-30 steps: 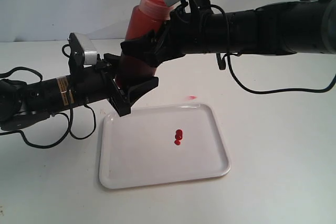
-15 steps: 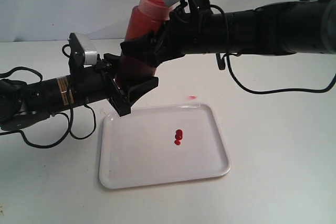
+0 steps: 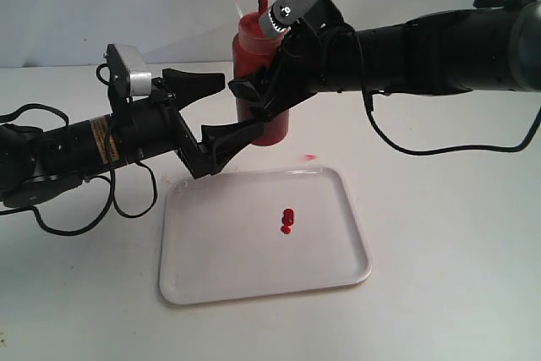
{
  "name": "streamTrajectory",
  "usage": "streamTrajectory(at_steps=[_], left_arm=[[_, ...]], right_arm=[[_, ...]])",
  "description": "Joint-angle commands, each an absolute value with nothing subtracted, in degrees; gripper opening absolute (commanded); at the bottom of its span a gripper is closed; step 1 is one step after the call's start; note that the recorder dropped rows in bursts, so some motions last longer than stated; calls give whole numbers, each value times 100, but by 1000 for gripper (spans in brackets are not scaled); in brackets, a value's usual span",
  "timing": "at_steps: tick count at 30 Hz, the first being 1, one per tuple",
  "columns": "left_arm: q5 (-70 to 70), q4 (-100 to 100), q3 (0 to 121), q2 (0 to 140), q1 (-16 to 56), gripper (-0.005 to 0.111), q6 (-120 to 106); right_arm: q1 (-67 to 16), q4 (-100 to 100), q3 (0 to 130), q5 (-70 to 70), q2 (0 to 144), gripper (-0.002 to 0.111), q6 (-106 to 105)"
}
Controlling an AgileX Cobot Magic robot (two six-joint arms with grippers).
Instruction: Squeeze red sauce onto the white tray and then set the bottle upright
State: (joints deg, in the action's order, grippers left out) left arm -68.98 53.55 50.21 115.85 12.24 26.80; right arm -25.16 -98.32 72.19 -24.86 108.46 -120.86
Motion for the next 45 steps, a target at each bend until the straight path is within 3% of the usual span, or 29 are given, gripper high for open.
streamTrajectory(at_steps=[1,6,13,28,35,45], left_arm=[[-6996,5283,5036,11557,1262,105,2694],[-6996,5167,5036,11557,1262,105,2694],[-6982,4627,5036,11557,1262,105,2668],[-6435,3741,5036,11557,1251,105,2054],[-6422,3699,5036,11557,1251,105,2054],[-6422,3662,5036,11557,1251,105,2054]], right_arm=[[-2189,-9995,7280,-2560,10778,0,-12294],[-1682,-9995,7351,-3671,11057,0,-12065],[-1747,-9995,8140,-3891,11934,0,-11721],[-2183,-9995,9249,-3751,12951,0,-11707],[-2412,-9995,9741,-3019,13355,0,-11707],[-2412,-9995,9812,-2732,13486,0,-11706]])
